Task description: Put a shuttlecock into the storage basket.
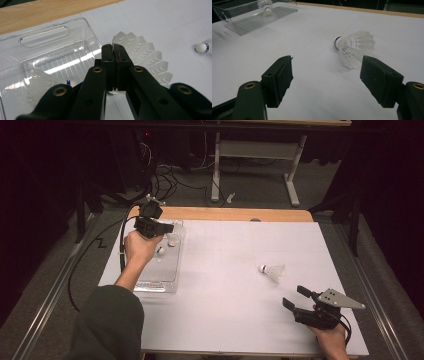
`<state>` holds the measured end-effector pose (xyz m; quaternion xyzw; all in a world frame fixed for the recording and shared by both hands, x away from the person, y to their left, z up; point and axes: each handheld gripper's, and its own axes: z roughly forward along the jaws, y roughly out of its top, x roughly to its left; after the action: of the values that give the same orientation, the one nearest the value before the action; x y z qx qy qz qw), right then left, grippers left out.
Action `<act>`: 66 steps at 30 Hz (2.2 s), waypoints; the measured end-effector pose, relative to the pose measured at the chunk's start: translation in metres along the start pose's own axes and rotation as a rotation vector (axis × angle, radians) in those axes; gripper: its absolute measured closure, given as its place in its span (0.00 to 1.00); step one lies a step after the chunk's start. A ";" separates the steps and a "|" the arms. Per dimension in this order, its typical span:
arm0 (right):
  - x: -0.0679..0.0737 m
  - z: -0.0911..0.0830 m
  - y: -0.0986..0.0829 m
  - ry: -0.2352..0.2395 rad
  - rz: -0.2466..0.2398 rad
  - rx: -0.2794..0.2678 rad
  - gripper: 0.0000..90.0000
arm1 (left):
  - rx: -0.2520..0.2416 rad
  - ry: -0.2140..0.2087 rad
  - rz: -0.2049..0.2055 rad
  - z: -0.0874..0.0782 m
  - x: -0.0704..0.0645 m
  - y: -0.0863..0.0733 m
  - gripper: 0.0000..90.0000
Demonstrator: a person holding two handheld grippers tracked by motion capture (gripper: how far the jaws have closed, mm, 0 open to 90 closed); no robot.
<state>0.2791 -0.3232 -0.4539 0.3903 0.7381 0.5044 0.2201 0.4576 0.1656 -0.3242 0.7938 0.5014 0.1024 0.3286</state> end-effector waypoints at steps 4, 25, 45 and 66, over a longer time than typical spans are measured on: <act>0.000 0.000 0.000 0.000 0.001 -0.001 0.30 | 0.009 0.011 -0.016 0.004 0.005 0.000 0.98; 0.000 0.000 0.000 0.001 0.001 -0.002 0.30 | 0.042 0.082 -0.100 0.022 0.026 0.000 0.96; 0.000 0.000 0.000 0.002 -0.001 -0.001 0.30 | 0.065 0.114 -0.115 0.038 0.029 0.002 0.94; 0.000 0.000 0.000 0.002 -0.002 0.000 0.30 | 0.003 0.130 -0.094 0.033 0.023 -0.002 0.56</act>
<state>0.2791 -0.3231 -0.4539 0.3889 0.7388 0.5045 0.2200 0.4836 0.1722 -0.3544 0.7615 0.5585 0.1377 0.2986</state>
